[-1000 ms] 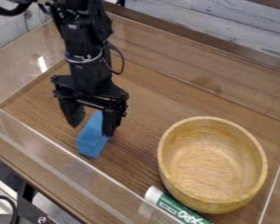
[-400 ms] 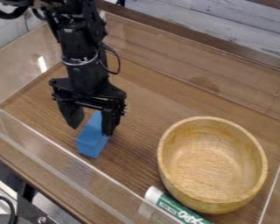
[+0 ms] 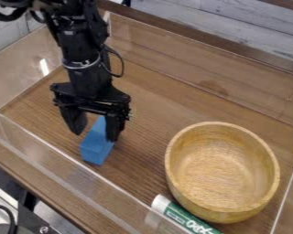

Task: Put the blue block in the brown bowl

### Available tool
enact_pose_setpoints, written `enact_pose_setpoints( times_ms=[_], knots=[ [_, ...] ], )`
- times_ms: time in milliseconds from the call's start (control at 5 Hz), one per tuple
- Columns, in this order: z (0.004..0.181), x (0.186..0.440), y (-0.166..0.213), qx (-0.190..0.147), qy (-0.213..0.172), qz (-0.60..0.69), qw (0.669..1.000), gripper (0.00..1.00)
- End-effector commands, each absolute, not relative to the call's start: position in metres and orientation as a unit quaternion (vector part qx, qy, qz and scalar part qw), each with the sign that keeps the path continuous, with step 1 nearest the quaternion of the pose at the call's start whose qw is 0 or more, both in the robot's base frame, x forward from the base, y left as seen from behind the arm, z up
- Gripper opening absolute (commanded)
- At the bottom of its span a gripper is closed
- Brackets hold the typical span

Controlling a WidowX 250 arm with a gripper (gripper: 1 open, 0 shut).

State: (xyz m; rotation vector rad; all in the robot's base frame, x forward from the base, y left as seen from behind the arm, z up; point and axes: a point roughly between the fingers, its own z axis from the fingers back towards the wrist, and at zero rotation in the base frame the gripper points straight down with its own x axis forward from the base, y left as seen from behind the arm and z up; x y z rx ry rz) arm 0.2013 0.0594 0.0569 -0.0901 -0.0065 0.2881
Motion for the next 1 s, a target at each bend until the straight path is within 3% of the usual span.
enact_pose_setpoints(
  times_ms=[0,600,800],
  knots=[
    [0.060,0.205,0.064,-0.046,-0.016,0.147,0.988,1.00],
    [0.042,0.206,0.063,-0.049,-0.017,0.154,0.987,1.00],
    [0.038,0.207,0.063,-0.050,-0.018,0.156,0.986,0.00]
  ],
)
